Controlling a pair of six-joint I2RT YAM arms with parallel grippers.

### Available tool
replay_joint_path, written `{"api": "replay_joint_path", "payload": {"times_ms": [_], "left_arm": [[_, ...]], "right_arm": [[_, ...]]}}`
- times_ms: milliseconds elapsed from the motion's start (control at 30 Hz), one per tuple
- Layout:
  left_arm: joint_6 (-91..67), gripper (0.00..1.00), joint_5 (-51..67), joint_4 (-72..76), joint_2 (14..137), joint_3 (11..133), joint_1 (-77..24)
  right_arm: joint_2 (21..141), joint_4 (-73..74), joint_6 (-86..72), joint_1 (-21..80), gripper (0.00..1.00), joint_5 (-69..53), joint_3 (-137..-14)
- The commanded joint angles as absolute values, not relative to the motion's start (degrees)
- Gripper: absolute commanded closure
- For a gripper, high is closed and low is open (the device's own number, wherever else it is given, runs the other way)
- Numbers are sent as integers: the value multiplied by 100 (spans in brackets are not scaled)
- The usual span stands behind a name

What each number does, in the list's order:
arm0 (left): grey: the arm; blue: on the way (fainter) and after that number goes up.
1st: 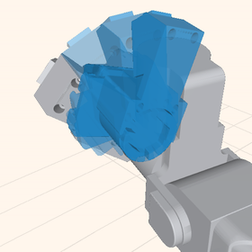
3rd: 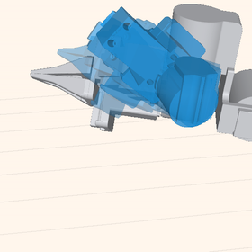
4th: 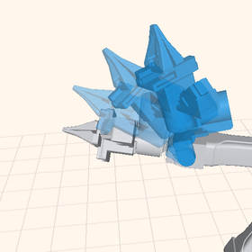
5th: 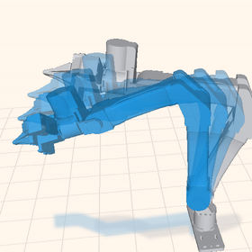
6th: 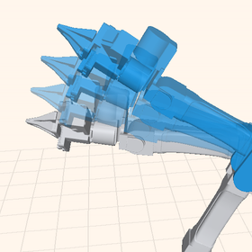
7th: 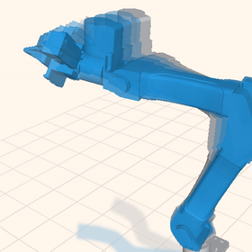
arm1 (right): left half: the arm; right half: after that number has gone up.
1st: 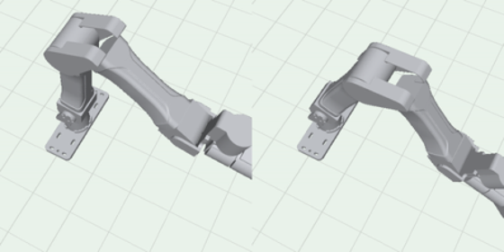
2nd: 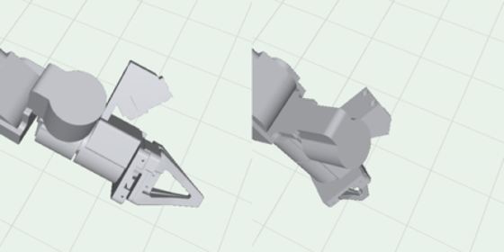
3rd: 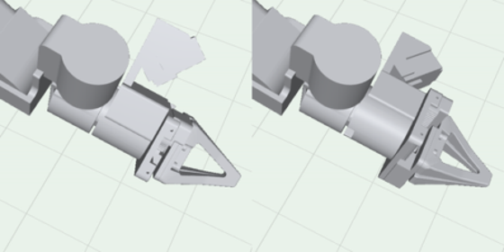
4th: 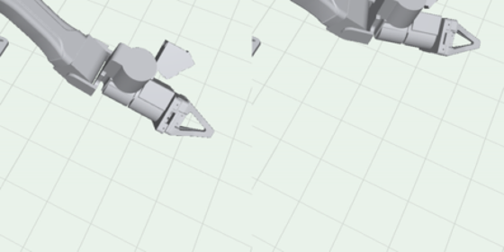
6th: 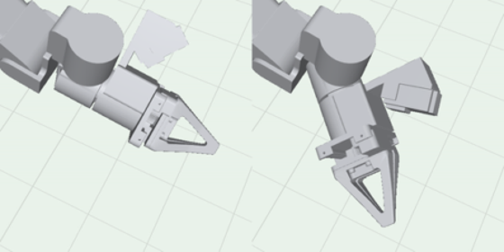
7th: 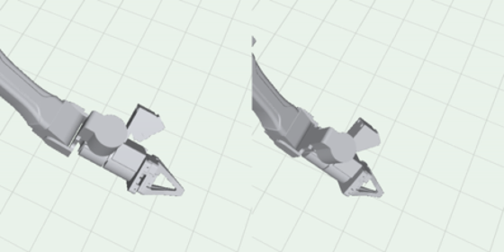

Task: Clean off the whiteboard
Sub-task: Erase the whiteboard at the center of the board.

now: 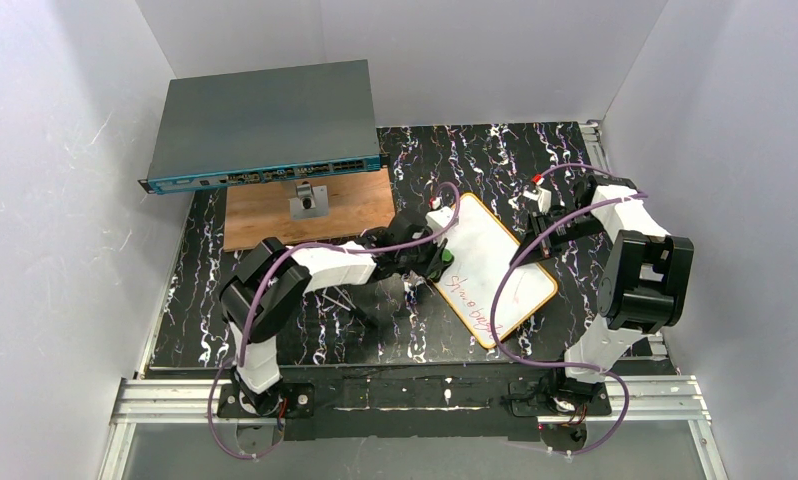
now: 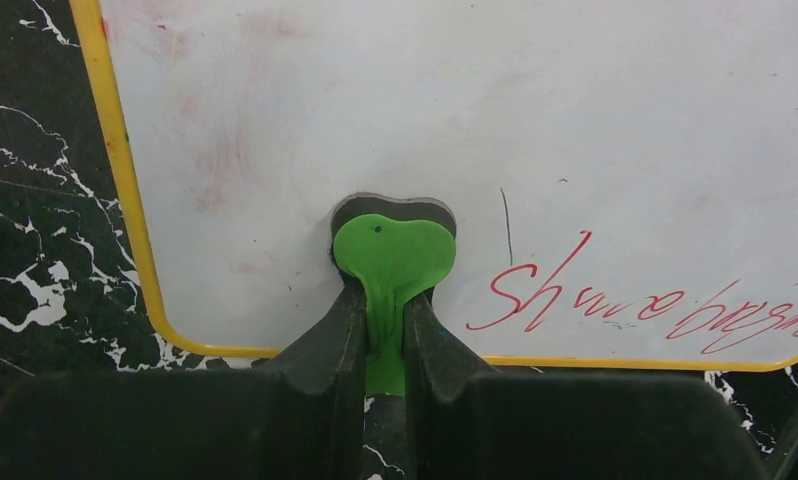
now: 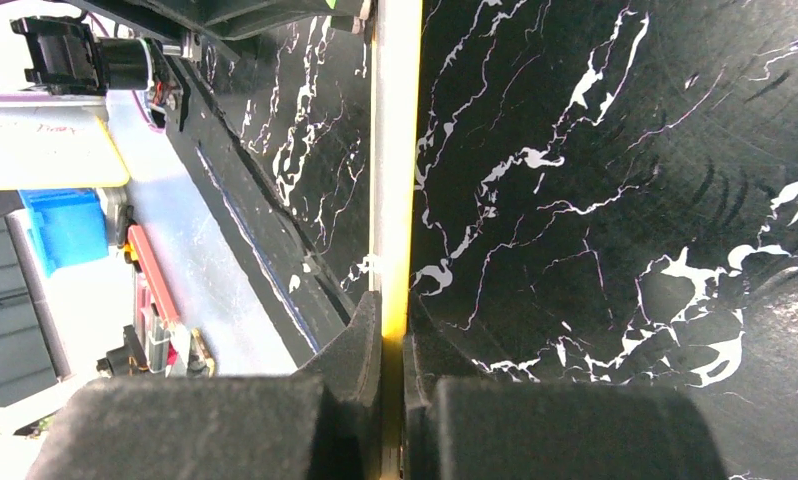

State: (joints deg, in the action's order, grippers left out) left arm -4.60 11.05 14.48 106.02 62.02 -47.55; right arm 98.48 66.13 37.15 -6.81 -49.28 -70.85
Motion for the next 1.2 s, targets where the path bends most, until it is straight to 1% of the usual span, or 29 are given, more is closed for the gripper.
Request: {"api": "replay_joint_path", "payload": {"times_ms": [0, 167, 300, 467, 633, 867, 1067, 1167], "left_arm": [[-208, 100, 598, 1227, 10272, 5840, -5045], [-285, 100, 230, 1658, 10092, 5472, -5201], [-485, 100, -94, 1681, 10030, 5497, -5108], [-1119, 100, 298, 1859, 10035, 5555, -4773], [-1083, 100, 567, 1846, 10122, 5561, -4788], [-552, 100, 609, 2093, 10121, 5365, -5391], [-589, 100, 197, 2874, 10227, 5020, -5656], [-620, 100, -210, 3010, 10191, 4889, -5674]], "right_arm": [[9590, 6653, 4429, -571, 99, -4903, -7009], [9561, 6654, 4447, -563, 99, -4934, -6997], [9532, 6657, 4465, -558, 99, -4940, -6986], [9405, 6596, 4465, -562, 99, -4957, -6920], [9363, 6580, 4474, -545, 99, -4975, -6918], [9325, 6570, 4500, -537, 99, -5020, -6908], [9298, 6569, 4515, -536, 99, -5036, -6899], [9295, 6579, 4531, -536, 99, -5053, -6899]]}}
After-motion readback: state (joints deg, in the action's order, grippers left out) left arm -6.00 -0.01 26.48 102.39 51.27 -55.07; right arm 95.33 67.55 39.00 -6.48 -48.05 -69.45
